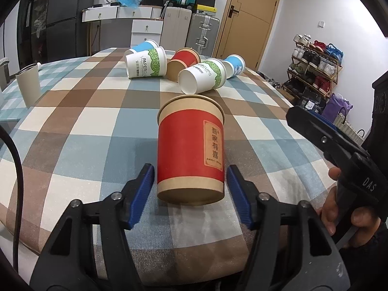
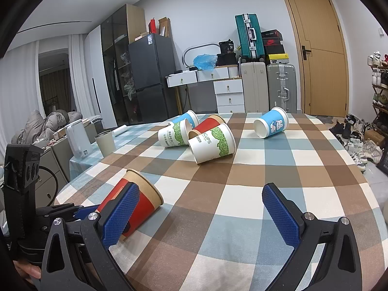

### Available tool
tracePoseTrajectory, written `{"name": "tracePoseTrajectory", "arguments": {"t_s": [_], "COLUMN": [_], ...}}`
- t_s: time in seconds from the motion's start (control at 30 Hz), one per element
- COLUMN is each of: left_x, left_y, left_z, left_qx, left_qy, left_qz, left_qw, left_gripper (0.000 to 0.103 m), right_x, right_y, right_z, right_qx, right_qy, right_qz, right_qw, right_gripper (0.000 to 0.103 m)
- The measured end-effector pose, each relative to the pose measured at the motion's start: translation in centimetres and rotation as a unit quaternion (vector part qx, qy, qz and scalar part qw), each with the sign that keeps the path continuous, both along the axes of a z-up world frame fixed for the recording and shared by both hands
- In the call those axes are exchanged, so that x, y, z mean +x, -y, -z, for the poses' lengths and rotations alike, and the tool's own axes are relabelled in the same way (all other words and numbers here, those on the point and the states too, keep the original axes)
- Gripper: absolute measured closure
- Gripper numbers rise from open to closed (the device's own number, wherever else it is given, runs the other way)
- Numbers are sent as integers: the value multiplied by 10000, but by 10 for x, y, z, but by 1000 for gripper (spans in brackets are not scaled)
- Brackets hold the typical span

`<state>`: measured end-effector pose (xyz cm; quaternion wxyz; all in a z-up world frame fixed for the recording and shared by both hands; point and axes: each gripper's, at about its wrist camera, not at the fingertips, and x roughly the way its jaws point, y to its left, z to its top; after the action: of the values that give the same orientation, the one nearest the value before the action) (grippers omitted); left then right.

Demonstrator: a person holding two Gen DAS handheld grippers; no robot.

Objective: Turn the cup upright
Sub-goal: 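Lower the red cup with the left gripper while the right gripper approaches it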

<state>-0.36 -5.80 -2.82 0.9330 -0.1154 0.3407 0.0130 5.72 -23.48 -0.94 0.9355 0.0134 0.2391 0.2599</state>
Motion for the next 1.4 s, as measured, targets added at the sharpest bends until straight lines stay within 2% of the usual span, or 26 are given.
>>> {"name": "tracePoseTrajectory", "arguments": {"t_s": [0.23, 0.37, 0.5, 0.93, 1.17, 1.4], "left_x": [-3, -6, -10, -18, -12, -6], "left_y": [-7, -15, -28, -75, -95, -95], "left_z": [-7, -13, -18, -32, -17, -6], "left_qx": [57, 51, 24, 291, 337, 378], "left_qy": [167, 262, 414, 790, 707, 694], "left_qz": [-11, 25, 42, -175, -188, -141], "left_qw": [9998, 9996, 9991, 9963, 9967, 9968], "left_gripper": [20, 17, 2, 1, 1, 1], "right_x": [4, 4, 7, 15, 26, 39], "right_y": [1, 1, -6, -44, -69, -82], "right_z": [0, -2, -3, -2, 7, 15], "right_qx": [55, 89, -99, -253, -260, -46], "right_qy": [-97, -195, -404, -1139, -1633, -2130], "right_qz": [62, 84, 157, -236, -459, -602], "right_qw": [9999, 9997, 9990, 9929, 9852, 9752], "right_gripper": [0, 0, 0, 0, 0, 1]}}
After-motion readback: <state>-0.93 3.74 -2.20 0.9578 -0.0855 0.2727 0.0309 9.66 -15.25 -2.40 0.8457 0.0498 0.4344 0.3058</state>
